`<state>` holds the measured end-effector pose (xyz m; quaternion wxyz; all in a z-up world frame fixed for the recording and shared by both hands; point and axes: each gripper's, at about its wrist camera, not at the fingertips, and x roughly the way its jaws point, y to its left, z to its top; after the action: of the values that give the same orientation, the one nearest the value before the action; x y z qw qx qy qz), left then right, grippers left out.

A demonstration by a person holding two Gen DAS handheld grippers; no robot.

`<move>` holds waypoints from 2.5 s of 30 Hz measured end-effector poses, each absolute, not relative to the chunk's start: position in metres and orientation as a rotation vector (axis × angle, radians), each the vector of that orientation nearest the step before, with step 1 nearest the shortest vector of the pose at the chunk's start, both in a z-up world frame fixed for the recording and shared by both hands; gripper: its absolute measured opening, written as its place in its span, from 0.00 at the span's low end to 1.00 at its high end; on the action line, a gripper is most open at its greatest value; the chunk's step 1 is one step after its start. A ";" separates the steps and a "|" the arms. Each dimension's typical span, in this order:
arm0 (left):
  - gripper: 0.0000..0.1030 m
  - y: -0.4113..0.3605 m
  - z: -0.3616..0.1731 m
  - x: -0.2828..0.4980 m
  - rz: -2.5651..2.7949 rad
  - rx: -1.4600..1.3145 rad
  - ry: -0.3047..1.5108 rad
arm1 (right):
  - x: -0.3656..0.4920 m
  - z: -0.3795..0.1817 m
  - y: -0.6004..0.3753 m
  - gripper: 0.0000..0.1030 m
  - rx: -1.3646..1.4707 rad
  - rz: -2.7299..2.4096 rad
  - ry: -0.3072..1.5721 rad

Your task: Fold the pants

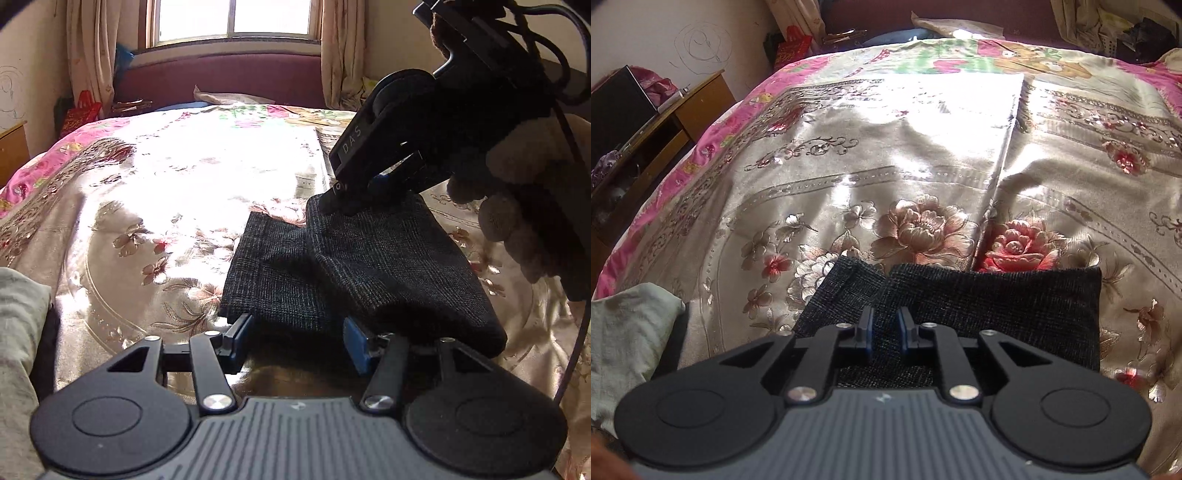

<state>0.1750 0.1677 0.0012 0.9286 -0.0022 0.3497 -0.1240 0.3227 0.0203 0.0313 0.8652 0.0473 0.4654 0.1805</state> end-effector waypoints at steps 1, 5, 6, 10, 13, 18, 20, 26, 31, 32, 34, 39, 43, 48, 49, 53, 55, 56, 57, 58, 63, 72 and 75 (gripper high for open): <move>0.66 0.169 0.002 0.172 -0.259 -0.019 0.724 | 0.326 0.030 0.022 0.22 0.095 0.378 0.985; 0.66 0.168 0.003 0.158 -0.274 -0.019 0.726 | 0.342 0.028 0.029 0.24 0.040 0.393 1.007; 0.66 0.165 0.003 0.155 -0.280 -0.019 0.726 | 0.345 0.029 0.031 0.24 0.001 0.398 1.001; 0.67 0.157 0.004 0.148 -0.299 -0.055 0.719 | 0.356 0.031 0.034 0.33 -0.129 0.406 0.995; 0.67 0.144 0.004 0.152 -0.310 -0.067 0.708 | 0.363 0.028 0.038 0.40 -0.177 0.431 1.008; 0.67 0.128 0.000 0.169 -0.267 -0.029 0.677 | 0.375 0.025 0.046 0.46 -0.250 0.489 1.033; 0.67 0.124 -0.002 0.174 -0.258 -0.021 0.667 | 0.378 0.023 0.046 0.51 -0.268 0.508 1.045; 0.45 0.123 -0.010 0.182 -0.259 -0.005 0.687 | 0.396 0.010 0.040 0.38 -0.241 0.584 1.135; 0.36 0.135 -0.005 0.184 -0.241 -0.080 0.675 | 0.397 0.017 0.032 0.17 -0.195 0.645 1.168; 0.35 0.137 -0.001 0.184 -0.232 -0.087 0.663 | 0.396 0.022 0.030 0.15 -0.171 0.651 1.161; 0.34 0.141 0.008 0.184 -0.217 -0.094 0.635 | 0.396 0.031 0.028 0.14 -0.128 0.657 1.141; 0.33 0.160 0.026 0.187 -0.177 -0.138 0.577 | 0.403 0.058 0.031 0.14 -0.043 0.681 1.083; 0.33 0.172 0.015 0.193 -0.141 -0.111 0.596 | 0.411 0.050 0.044 0.14 -0.039 0.670 1.076; 0.33 0.184 -0.001 0.192 -0.102 -0.118 0.616 | 0.413 0.030 0.063 0.14 -0.014 0.678 1.071; 0.33 0.186 -0.004 0.193 -0.093 -0.122 0.621 | 0.413 0.027 0.066 0.14 -0.014 0.676 1.064; 0.34 0.192 -0.011 0.194 -0.082 -0.133 0.628 | 0.417 0.013 0.077 0.14 0.000 0.650 1.048; 0.33 0.196 -0.005 0.192 -0.075 -0.141 0.608 | 0.420 0.008 0.078 0.14 0.025 0.638 1.047; 0.33 0.198 -0.003 0.192 -0.071 -0.141 0.598 | 0.421 0.006 0.077 0.14 0.038 0.634 1.046; 0.33 0.199 -0.003 0.191 -0.068 -0.139 0.594 | 0.422 0.005 0.075 0.14 0.056 0.625 1.042; 0.33 0.199 -0.006 0.192 -0.059 -0.136 0.597 | 0.423 0.004 0.073 0.14 0.067 0.617 1.036; 0.33 0.206 -0.027 0.193 -0.027 -0.163 0.641 | 0.426 -0.004 0.077 0.12 0.102 0.596 1.011; 0.38 0.204 -0.018 0.179 0.001 -0.117 0.665 | 0.424 0.000 0.073 0.16 0.135 0.578 0.916; 0.38 0.207 -0.001 0.168 0.029 -0.104 0.645 | 0.405 0.031 0.055 0.16 0.084 0.585 0.813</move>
<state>0.1680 0.2067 -0.0009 0.9470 -0.0512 0.3169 0.0145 0.4046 0.0552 0.0314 0.8763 0.0400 0.3898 0.2804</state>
